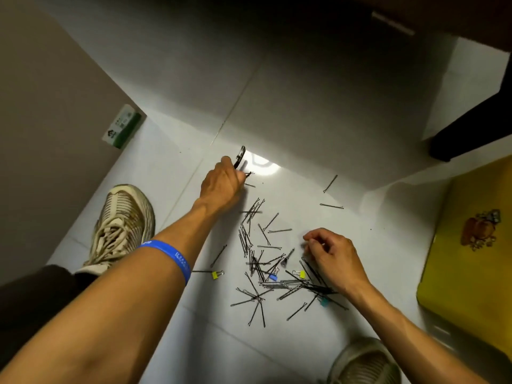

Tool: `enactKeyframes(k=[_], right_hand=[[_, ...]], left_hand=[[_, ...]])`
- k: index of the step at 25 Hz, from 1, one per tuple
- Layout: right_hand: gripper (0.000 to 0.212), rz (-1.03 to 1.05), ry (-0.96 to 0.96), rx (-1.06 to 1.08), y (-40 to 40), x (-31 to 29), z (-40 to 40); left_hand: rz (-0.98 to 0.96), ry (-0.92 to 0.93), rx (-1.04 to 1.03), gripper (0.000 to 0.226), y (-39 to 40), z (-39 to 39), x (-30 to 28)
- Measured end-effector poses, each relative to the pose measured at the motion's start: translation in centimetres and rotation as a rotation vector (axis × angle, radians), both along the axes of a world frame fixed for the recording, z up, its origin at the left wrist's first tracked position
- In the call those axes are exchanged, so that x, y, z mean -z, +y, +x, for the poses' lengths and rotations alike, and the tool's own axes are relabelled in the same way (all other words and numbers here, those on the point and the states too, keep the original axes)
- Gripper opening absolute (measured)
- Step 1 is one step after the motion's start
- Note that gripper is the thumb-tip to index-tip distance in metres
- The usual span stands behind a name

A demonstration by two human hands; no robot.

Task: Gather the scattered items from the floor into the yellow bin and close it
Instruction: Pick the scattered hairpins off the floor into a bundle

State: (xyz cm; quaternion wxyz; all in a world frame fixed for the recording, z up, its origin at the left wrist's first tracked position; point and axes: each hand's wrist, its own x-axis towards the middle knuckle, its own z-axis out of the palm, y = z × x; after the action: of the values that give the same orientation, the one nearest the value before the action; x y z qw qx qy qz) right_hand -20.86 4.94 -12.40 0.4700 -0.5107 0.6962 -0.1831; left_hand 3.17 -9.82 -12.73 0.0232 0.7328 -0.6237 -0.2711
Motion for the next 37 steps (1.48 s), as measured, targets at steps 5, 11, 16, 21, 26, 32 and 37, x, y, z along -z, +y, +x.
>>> enactKeyframes(k=[5,11,16,21,26,32,37], right_hand=[[0.028,-0.087,0.359,-0.361,3.8,-0.2,-1.0],[0.015,-0.175,0.542,-0.647,5.3,0.6,1.3],[0.008,-0.178,0.478,-0.552,4.5,0.5,1.5],[0.018,-0.09,0.067,-0.039,4.1,1.2,0.7],[0.03,0.396,-0.746,0.614,4.9,0.5,1.4],[0.007,0.131,-0.058,0.386,9.3,-0.1,-2.1],[0.027,-0.041,0.409,-0.007,12.6,0.7,-3.4]], left_hand=[[-0.046,0.246,-0.206,0.007,8.1,-0.7,-1.9],[0.085,0.19,-0.169,0.023,18.3,-3.1,-0.1],[0.04,0.17,0.085,0.03,17.0,-6.7,1.1],[0.119,0.443,-0.232,0.019,15.2,-5.9,0.6],[0.313,0.709,-0.569,0.013,17.5,-3.4,-0.2],[0.232,0.143,-0.114,0.029,21.1,-5.5,0.7],[0.156,0.159,-0.097,0.025,21.6,-6.9,0.9]])
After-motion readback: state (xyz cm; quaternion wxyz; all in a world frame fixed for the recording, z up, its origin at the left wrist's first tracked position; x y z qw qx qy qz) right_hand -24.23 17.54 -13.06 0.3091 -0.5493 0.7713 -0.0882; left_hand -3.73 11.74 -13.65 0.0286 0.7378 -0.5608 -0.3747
